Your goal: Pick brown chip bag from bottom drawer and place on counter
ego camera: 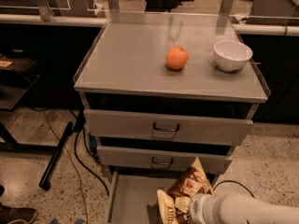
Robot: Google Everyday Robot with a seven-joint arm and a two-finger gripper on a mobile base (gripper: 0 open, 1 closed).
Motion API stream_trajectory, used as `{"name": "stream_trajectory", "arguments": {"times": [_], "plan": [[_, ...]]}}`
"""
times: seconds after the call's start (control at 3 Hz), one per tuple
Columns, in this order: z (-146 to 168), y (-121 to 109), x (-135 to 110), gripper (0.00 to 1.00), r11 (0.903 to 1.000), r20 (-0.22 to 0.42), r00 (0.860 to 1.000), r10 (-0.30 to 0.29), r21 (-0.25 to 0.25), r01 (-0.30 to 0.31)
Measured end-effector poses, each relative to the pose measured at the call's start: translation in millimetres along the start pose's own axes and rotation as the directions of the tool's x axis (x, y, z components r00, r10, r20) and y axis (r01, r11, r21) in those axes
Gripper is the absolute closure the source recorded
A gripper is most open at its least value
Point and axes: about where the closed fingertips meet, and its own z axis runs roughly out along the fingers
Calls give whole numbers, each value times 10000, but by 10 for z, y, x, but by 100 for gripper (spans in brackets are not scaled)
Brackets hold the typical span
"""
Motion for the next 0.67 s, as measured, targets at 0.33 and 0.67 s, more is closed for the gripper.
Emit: {"name": "stream_trajectory", "arguments": {"times": [0.33,0.67], "plan": [[-1,1,0,100,10000,0,10000,-1,-1,1],[-387,277,-210,100,9971,133,9989,-450,-601,457]]}}
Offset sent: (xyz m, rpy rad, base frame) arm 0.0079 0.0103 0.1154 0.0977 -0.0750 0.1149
